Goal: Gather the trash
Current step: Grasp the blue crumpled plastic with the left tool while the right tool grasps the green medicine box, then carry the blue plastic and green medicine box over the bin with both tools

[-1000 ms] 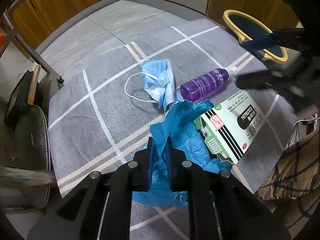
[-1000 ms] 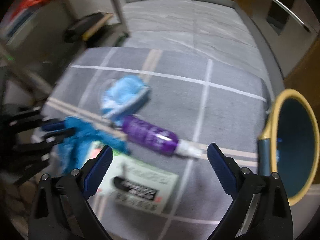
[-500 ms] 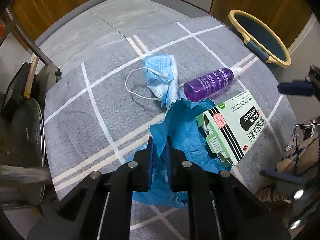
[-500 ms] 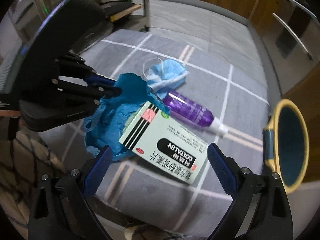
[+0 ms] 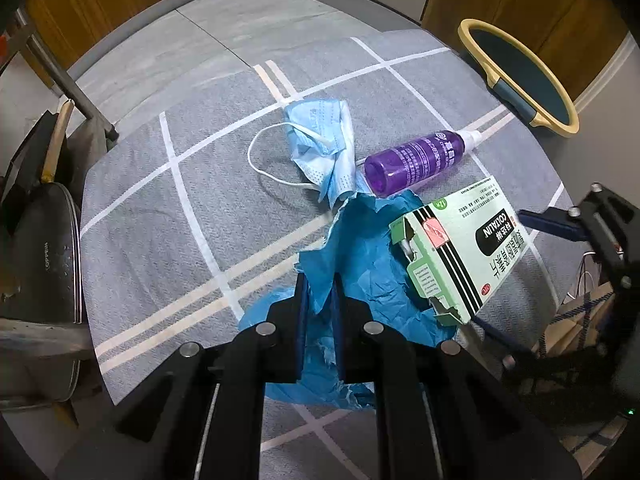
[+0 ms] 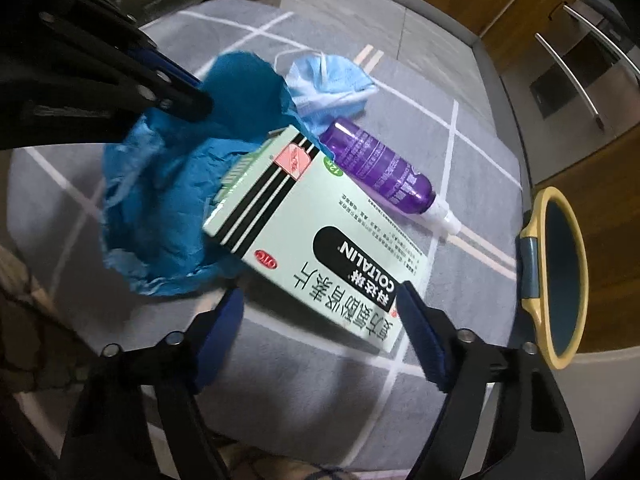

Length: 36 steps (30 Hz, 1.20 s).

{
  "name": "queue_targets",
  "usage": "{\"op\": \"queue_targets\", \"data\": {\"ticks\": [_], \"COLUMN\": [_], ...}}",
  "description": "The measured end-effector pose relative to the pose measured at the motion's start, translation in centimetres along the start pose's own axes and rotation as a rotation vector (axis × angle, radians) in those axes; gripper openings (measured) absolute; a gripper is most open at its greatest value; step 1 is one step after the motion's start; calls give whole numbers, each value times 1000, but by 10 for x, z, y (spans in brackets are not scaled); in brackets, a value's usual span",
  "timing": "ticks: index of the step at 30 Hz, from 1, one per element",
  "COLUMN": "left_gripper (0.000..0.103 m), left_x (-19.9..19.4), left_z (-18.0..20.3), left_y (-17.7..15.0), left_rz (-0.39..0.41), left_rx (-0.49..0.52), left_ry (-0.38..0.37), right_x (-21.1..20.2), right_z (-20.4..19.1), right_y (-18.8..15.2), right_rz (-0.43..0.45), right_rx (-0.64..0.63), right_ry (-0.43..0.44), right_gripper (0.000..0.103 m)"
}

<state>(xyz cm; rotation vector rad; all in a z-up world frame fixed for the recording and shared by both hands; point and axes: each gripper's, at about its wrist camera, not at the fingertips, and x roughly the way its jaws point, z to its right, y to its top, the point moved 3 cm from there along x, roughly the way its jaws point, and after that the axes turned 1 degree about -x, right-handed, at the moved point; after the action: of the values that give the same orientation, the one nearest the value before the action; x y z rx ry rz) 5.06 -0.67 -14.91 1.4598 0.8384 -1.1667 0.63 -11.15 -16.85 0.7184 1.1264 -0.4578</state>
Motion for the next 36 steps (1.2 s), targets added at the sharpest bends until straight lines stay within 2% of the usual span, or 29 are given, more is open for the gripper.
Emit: {"op": "queue_targets", "data": {"ticks": [5,9,16,20,25,27,30,34,36], "left_gripper": [11,11,11,11,11,11,10,10,10], "left_x": [1,1,-3,-2,1,0,-7,-21,-30], "left_z": [0,0,-6,-6,-4,-3,-4,2,7], "left_y": [-2,-1,1,1,-1,0,0,2,3], "left_rz": [-8,-10,2,-1,-12,-8,6,51,79], "left_rx": [6,0,-27,-30,-7,0,0,53,62], "left_ry": [-2,-3,-10,-10,-2,2,7,44,35], "right_x": [6,-4,-25,-19,-14,-19,-28,-39,-46], "right_z": [-6,-1,39,56,47,50,58,73,82], "right_y": [2,6,25,32,37,39,40,42,43], "right_rz": [19,49,84,96,89,102,123,145,165], "right_rx": [-69,-65,99,169,122,104,143,197,231], "right_ry": [-36,-7,165,207,194,174,197,209,217], "right_gripper": [55,45,39,40,37,28,19,19,19]}}
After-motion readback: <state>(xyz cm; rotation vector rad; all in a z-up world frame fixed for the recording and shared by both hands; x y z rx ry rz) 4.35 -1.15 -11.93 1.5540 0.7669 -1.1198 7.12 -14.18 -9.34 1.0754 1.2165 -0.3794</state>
